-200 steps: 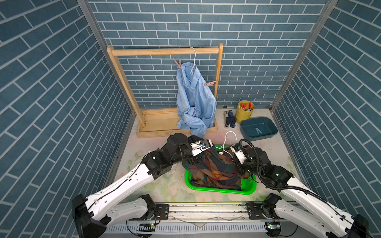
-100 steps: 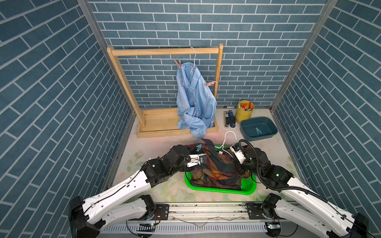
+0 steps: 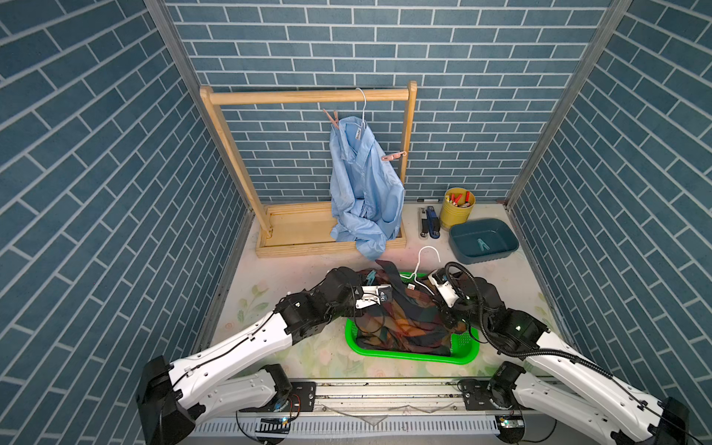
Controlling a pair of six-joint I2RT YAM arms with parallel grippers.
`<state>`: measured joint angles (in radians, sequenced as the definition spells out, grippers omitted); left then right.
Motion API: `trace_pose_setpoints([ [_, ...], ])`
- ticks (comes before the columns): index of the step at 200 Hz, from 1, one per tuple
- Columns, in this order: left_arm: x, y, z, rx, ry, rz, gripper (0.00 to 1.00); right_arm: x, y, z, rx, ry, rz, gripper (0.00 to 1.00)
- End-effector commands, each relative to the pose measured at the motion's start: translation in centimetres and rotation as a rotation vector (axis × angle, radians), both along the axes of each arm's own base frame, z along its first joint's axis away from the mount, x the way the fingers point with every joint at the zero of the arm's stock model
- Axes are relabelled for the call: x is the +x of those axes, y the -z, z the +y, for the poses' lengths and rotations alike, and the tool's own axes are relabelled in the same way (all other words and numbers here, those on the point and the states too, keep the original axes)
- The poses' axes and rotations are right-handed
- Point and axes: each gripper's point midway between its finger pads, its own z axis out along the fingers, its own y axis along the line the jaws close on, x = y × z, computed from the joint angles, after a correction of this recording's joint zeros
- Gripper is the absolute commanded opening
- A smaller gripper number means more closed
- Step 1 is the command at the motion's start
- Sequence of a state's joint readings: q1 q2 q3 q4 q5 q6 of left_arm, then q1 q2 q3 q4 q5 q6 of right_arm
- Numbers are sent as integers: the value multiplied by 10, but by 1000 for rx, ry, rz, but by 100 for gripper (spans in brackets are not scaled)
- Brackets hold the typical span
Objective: Remove the clothespins securing long-sleeve shirts to the hanger
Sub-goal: Remove the clamp from the hanger.
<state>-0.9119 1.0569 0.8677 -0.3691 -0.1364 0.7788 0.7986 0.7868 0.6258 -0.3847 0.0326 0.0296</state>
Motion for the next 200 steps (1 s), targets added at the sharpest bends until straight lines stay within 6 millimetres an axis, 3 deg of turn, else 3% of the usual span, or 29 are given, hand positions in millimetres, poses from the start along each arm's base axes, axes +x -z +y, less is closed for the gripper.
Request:
trace_pose_setpoints([
  [1,6,-21,-9,-66,11,-20,57,1,-19,4,48,1,-33,0],
  [70,12,-24,-8,-64,-7,-44,53,1,-20,5,58,0,-33,0],
  [200,16,-25,-3,-51,-32,-62,33,-1,-23,7,80,-8,-32,0],
])
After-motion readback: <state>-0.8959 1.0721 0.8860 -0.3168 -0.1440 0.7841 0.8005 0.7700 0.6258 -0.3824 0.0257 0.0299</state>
